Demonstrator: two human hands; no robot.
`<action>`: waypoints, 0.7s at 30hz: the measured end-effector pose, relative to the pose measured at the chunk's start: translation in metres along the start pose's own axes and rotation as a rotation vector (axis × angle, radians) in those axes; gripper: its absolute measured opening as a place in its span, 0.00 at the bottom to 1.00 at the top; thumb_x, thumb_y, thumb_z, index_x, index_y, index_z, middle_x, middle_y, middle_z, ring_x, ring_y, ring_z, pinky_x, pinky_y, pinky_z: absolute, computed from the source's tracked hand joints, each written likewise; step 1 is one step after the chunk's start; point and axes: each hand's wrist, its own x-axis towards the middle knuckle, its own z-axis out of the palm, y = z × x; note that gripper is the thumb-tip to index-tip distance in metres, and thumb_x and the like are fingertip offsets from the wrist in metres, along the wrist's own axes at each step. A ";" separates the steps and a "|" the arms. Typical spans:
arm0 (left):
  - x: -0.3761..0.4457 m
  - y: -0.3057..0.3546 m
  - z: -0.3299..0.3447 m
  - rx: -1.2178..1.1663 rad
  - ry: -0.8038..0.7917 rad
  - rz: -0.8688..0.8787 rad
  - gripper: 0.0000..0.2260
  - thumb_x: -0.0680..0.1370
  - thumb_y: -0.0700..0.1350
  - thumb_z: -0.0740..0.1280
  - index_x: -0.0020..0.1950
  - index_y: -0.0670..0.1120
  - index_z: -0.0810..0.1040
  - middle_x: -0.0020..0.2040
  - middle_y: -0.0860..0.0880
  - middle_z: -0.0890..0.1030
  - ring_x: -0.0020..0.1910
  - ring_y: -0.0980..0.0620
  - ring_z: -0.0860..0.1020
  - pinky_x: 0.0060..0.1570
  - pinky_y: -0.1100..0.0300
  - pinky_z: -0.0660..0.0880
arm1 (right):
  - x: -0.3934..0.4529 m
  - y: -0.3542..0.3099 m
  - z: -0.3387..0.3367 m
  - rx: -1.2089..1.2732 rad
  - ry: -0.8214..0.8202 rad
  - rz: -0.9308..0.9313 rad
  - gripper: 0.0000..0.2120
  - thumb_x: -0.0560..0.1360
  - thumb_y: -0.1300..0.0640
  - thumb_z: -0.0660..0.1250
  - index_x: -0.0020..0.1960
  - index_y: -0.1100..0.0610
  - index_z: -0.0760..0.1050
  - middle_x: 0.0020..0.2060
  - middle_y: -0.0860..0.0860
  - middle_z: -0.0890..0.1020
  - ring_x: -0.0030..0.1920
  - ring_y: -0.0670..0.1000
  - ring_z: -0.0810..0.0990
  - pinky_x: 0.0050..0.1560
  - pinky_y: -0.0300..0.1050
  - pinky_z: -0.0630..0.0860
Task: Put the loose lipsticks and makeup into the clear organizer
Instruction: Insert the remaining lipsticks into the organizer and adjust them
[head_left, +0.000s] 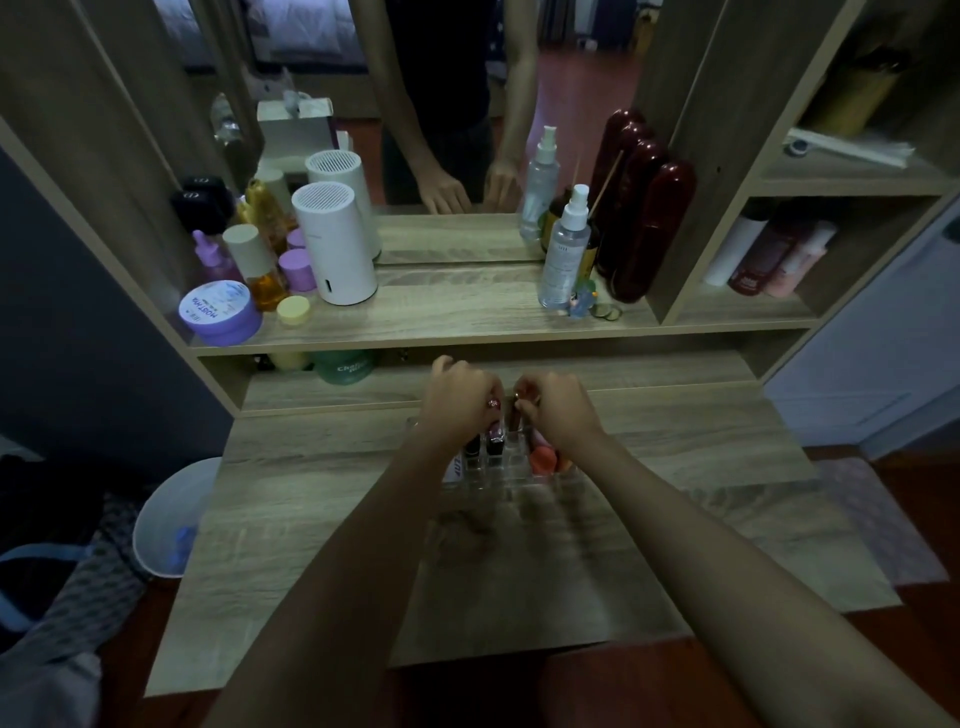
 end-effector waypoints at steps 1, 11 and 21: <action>0.000 0.000 0.000 -0.005 0.001 -0.003 0.07 0.75 0.50 0.68 0.52 0.53 0.81 0.47 0.52 0.85 0.56 0.50 0.77 0.70 0.49 0.60 | 0.000 0.000 0.000 0.000 0.000 -0.002 0.09 0.75 0.61 0.67 0.56 0.60 0.80 0.49 0.57 0.85 0.50 0.54 0.82 0.49 0.43 0.76; 0.001 0.000 0.001 -0.031 -0.004 -0.012 0.10 0.74 0.50 0.69 0.54 0.53 0.79 0.49 0.52 0.84 0.56 0.50 0.78 0.68 0.50 0.62 | 0.000 0.003 -0.001 0.001 0.001 -0.001 0.12 0.75 0.59 0.68 0.59 0.58 0.78 0.51 0.57 0.85 0.52 0.54 0.82 0.48 0.41 0.74; -0.013 -0.021 -0.004 -0.349 0.075 -0.147 0.18 0.77 0.51 0.64 0.64 0.47 0.74 0.61 0.47 0.78 0.61 0.50 0.74 0.63 0.51 0.73 | 0.001 0.025 -0.019 0.047 0.058 0.044 0.15 0.74 0.57 0.70 0.59 0.59 0.78 0.49 0.57 0.85 0.50 0.55 0.82 0.47 0.40 0.72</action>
